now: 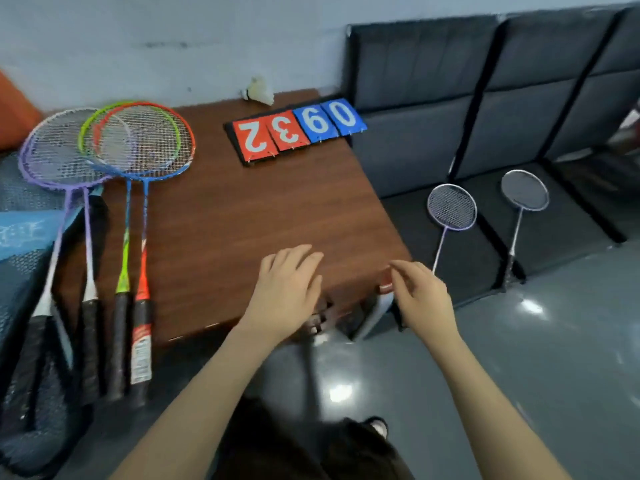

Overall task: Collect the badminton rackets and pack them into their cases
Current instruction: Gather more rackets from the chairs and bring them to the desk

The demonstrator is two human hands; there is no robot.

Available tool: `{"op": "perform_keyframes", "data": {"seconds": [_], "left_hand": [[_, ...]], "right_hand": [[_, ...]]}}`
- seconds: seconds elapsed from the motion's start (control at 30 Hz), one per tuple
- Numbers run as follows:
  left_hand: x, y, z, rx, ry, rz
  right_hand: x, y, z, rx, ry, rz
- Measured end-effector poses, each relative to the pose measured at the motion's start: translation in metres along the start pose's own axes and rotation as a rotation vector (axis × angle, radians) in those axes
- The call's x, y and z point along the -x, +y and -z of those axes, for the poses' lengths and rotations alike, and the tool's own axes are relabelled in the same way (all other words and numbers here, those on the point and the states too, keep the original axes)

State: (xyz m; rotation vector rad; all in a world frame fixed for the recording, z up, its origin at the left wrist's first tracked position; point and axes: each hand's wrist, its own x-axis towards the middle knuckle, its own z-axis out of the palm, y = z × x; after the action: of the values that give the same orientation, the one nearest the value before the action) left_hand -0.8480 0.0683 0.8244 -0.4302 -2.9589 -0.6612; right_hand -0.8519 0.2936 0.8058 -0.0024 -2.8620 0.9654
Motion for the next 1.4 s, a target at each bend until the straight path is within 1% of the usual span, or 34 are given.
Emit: {"op": "perform_keyframes", "data": {"seconds": [0.1,0.27,0.37,0.5,0.63,0.73,0.83,1.03,1.1,1.23,1.4], "left_hand": [[-0.012,0.060,-0.044,0.011,-0.092,0.005],[-0.031,0.130,-0.112,0.014,-0.287,0.046],[-0.043,0.151,-0.146,0.022,-0.420,0.098],[-0.066,0.167,-0.185,0.138,-0.537,0.223],[-0.094,0.174,-0.227,0.234,-0.658,0.406],[-0.120,0.173,-0.260,0.313,-0.661,0.571],[-0.154,0.175,-0.286,0.377,-0.659,0.694],[-0.226,0.179,-0.322,0.431,-0.707,0.879],[-0.248,0.182,-0.331,0.420,-0.716,0.892],[-0.283,0.194,-0.358,0.428,-0.708,0.855],[-0.326,0.209,-0.414,0.464,-0.650,0.849]], "right_hand": [[0.021,0.074,0.039,0.003,-0.004,-0.139],[0.044,0.167,0.074,0.015,-0.100,-0.343],[0.043,0.208,0.084,-0.016,-0.169,-0.459],[0.027,0.256,0.089,-0.034,-0.270,-0.620],[0.014,0.304,0.091,-0.038,-0.368,-0.736],[-0.007,0.340,0.097,-0.021,-0.418,-0.780],[-0.039,0.371,0.104,0.000,-0.487,-0.793],[-0.110,0.423,0.120,0.014,-0.590,-0.771],[-0.134,0.437,0.124,0.005,-0.589,-0.762],[-0.173,0.465,0.120,-0.023,-0.552,-0.772],[-0.208,0.508,0.095,-0.089,-0.551,-0.772]]}}
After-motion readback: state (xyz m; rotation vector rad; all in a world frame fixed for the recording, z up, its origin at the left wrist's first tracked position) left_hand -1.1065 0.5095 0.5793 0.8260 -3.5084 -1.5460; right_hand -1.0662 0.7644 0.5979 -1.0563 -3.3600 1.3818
